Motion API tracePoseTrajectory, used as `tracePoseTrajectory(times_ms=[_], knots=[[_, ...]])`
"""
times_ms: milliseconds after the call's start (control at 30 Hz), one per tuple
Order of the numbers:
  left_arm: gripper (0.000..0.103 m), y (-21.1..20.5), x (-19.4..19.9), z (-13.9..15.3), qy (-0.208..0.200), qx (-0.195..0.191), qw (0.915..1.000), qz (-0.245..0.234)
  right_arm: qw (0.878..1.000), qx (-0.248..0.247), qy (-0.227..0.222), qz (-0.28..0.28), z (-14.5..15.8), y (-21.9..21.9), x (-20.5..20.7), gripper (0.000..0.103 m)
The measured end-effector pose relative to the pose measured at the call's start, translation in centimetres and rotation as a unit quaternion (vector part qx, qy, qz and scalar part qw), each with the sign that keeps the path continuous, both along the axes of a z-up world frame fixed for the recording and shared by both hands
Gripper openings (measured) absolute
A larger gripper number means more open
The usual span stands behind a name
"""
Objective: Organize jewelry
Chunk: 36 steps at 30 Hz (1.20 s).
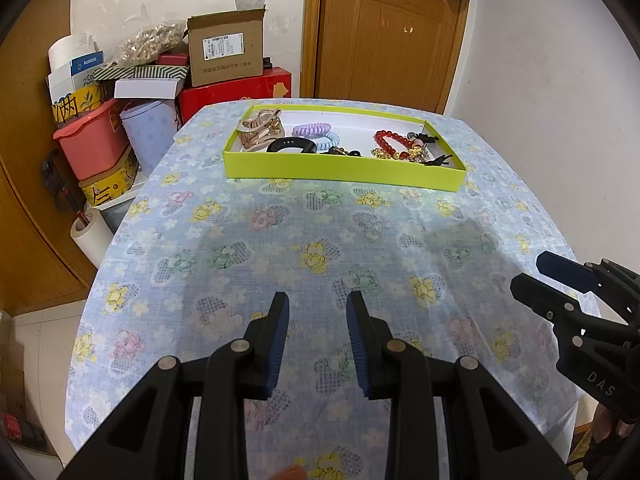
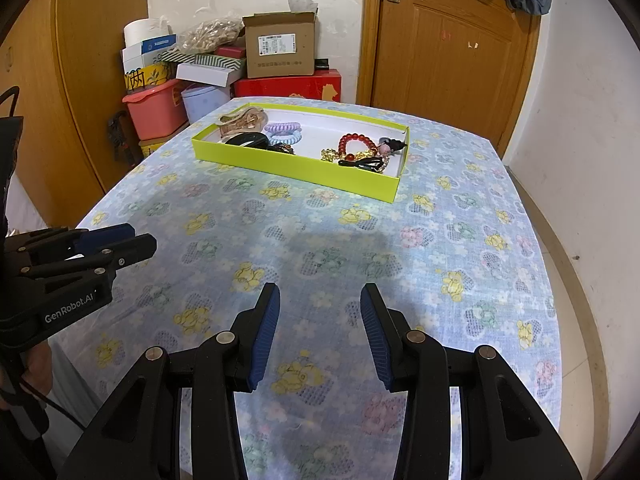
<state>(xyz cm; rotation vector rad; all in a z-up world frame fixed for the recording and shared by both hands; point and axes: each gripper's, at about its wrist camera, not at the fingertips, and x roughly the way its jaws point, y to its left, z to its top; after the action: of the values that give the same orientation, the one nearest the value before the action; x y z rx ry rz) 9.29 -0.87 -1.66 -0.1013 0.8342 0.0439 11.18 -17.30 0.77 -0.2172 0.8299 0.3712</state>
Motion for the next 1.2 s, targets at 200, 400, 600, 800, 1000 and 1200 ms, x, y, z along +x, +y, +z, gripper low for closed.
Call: tracePoseTrajectory(times_ms=[200,400,600,800,1000,1200], knots=[[0.031,-0.08,-0.09,0.10,0.001,0.000,1.0000,-0.001,1.000,0.000,0.000,0.000,-0.01,0.00,-0.09,0.043],[0.031,-0.05,-0.22,0.20,0.002,0.001,1.0000,-0.001,1.000,0.000,0.000,0.001,-0.01,0.00,-0.10,0.043],[0.031,-0.04,-0.20,0.19,0.002,0.001,1.0000,-0.001,1.000,0.000,0.000,0.001,-0.02,0.00,-0.10,0.043],[0.031,-0.06,-0.30,0.17,0.003,0.006,1.0000,0.000,1.000,0.000,0.000,0.000,-0.01,-0.01,-0.13,0.043],[0.031,-0.02,-0.29,0.05,0.005,0.011,0.9999,0.002,1.000,0.000,0.000,0.001,-0.02,-0.04,-0.16,0.043],[0.031,0.18,-0.32,-0.06,0.006,0.009,0.9999,0.000,1.000,0.000,0.000,0.000,0.02,-0.05,-0.15,0.043]])
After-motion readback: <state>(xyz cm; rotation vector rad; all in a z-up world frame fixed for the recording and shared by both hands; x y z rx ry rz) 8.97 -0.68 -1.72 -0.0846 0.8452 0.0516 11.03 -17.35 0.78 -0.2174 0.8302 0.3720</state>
